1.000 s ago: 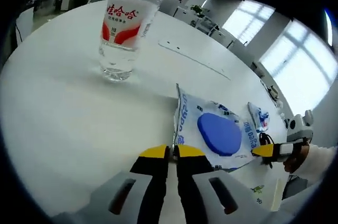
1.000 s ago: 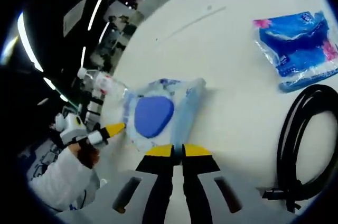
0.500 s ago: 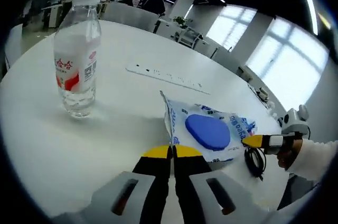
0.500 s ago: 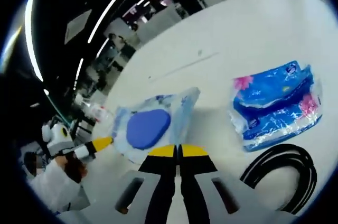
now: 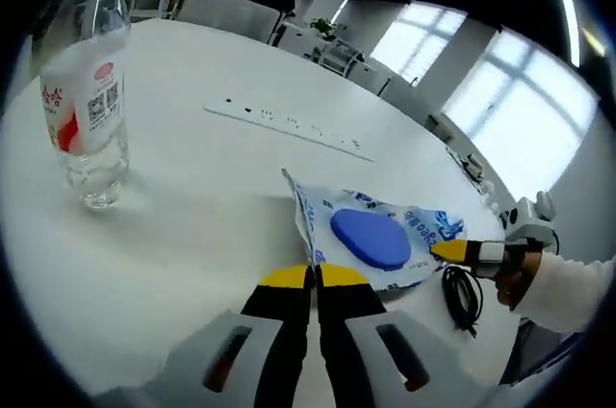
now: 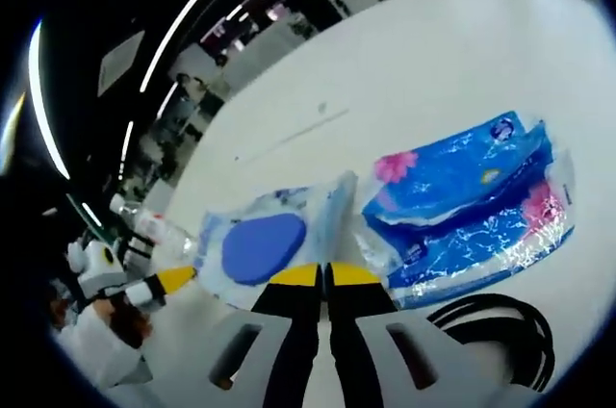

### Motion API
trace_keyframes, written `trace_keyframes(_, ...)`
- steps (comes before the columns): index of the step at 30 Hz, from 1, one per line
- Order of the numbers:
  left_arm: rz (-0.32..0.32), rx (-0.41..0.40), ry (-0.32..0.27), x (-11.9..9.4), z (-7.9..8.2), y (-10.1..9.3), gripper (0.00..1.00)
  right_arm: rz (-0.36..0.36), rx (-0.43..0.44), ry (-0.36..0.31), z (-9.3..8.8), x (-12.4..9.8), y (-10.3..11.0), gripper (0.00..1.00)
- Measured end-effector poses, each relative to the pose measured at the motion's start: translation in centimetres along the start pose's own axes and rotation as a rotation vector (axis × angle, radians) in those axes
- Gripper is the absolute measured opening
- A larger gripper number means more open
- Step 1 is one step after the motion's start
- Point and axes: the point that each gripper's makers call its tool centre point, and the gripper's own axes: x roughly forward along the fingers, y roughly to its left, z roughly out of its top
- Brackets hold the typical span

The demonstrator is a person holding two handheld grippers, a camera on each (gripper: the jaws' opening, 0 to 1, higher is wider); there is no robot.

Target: Arrange the tabletop items into an orderly group along one side of the table until the central work area is clear of visible clutter.

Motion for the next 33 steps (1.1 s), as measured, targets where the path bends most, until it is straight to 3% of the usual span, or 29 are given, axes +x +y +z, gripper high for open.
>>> trace_keyframes(5, 0.024, -0.039, 0.006, 0.1, -0.6, 0.5, 0.0, 0.006, 0.039, 0.02, -0.4, 0.2, -0.1, 0.01)
trace_keyframes(8, 0.046, -0.021, 0.013, 0.2, -0.8, 0.9, 0.0, 0.017, 0.069, 0.017, -0.6, -0.1, 0.1, 0.03)
trace_keyframes(12, 0.044, -0.055, 0.002, -0.2, -0.8, 0.8, 0.03, 0.011, 0.055, 0.004, -0.7, -0.6, 0.3, 0.17)
trace_keyframes(22, 0.057, -0.032, -0.005, -2.6, -1.3, 0.3, 0.31, 0.024, 0.069, -0.036, -0.6, -2.5, 1.2, 0.34)
trace_keyframes(28, 0.068, -0.017, -0.035, -5.2, -1.4, 0.1, 0.61, 0.047, 0.017, -0.048, -1.6, -4.5, 1.6, 0.44)
trace_keyframes(33, 0.054, 0.022, -0.048, -7.7, -1.2, -0.8, 0.67, 0.079, 0.018, -0.062, -2.4, -6.8, 1.7, 0.52)
